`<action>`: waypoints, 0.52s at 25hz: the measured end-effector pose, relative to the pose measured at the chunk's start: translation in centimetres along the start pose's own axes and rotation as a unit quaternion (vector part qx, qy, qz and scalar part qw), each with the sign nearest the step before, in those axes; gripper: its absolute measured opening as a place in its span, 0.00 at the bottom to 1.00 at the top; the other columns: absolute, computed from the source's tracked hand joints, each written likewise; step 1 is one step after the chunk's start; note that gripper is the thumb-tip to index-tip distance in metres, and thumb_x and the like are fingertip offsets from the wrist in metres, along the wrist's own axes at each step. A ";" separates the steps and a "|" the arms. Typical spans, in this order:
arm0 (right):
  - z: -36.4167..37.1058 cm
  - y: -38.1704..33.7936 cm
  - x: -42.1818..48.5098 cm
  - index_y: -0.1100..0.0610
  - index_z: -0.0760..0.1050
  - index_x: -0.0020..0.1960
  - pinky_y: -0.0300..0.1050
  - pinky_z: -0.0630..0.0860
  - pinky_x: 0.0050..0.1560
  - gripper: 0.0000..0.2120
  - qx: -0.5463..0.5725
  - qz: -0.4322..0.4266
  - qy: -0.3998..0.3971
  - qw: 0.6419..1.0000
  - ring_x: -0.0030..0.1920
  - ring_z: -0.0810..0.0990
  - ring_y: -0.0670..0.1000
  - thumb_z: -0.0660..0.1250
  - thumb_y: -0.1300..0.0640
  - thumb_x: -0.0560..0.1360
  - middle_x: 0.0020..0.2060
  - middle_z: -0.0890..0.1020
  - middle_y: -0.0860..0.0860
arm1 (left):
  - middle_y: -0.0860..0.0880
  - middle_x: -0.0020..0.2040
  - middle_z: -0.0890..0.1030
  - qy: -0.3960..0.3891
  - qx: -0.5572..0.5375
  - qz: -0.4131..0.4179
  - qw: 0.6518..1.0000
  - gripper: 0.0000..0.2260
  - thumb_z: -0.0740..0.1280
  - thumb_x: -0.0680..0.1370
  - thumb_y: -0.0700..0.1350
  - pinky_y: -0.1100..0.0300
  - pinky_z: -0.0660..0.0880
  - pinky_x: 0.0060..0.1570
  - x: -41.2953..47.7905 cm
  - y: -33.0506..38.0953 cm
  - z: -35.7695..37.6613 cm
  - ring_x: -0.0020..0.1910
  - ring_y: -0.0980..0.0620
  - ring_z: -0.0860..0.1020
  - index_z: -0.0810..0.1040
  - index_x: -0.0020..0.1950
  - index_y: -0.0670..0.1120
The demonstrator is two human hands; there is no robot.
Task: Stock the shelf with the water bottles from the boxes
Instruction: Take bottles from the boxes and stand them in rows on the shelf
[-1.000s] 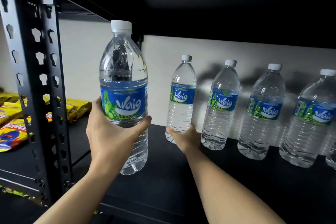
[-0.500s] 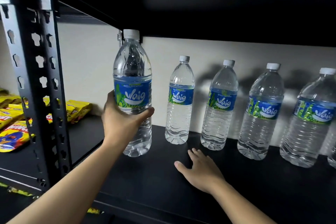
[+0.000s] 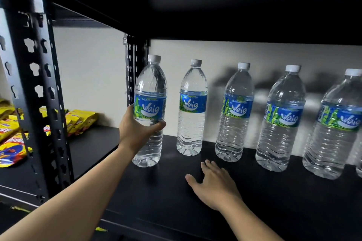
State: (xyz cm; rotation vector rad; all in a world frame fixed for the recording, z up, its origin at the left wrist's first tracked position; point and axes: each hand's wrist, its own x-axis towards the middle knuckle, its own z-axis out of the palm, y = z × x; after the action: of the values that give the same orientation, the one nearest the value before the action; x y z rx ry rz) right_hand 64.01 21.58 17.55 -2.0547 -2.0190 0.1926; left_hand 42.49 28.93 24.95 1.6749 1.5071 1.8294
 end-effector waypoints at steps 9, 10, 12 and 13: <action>-1.0 -0.4 -0.7 0.56 0.55 0.80 0.49 0.51 0.77 0.38 -0.015 -0.006 0.001 1.000 0.79 0.50 0.50 0.52 0.33 0.78 0.80 0.54 0.50 | 0.44 0.58 0.79 -0.063 0.054 -0.125 0.989 0.41 0.84 0.59 0.50 0.52 0.74 0.59 -3.0 -3.2 0.5 0.58 0.44 0.78 0.67 0.64 0.44; -1.0 -0.4 -0.9 0.56 0.55 0.80 0.49 0.50 0.77 0.38 -0.014 -0.005 0.000 1.000 0.79 0.50 0.50 0.51 0.33 0.78 0.80 0.54 0.50 | 0.42 0.59 0.77 -0.063 0.068 -0.141 0.986 0.41 0.84 0.59 0.50 0.51 0.73 0.59 -3.6 -3.6 0.8 0.60 0.43 0.76 0.66 0.63 0.42; -0.8 -0.3 -0.9 0.56 0.55 0.80 0.49 0.50 0.77 0.38 -0.006 -0.003 0.008 1.000 0.79 0.50 0.50 0.51 0.33 0.79 0.80 0.54 0.50 | 0.40 0.61 0.71 -0.058 0.094 -0.146 0.983 0.42 0.84 0.59 0.50 0.50 0.69 0.64 -3.7 -4.1 1.4 0.64 0.43 0.71 0.65 0.64 0.40; -0.7 -0.3 -0.9 0.56 0.56 0.80 0.49 0.50 0.77 0.38 0.001 -0.002 0.012 1.000 0.79 0.50 0.50 0.52 0.33 0.79 0.80 0.55 0.50 | 0.40 0.63 0.69 -0.058 0.105 -0.147 0.982 0.43 0.84 0.59 0.51 0.50 0.67 0.66 -3.3 -4.3 1.7 0.66 0.42 0.68 0.66 0.66 0.39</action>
State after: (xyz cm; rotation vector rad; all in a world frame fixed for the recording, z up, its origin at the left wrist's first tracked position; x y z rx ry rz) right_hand 63.90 20.64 18.21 -2.0415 -2.0095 0.1681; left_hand 43.04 29.23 19.32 1.5131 1.8370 1.4408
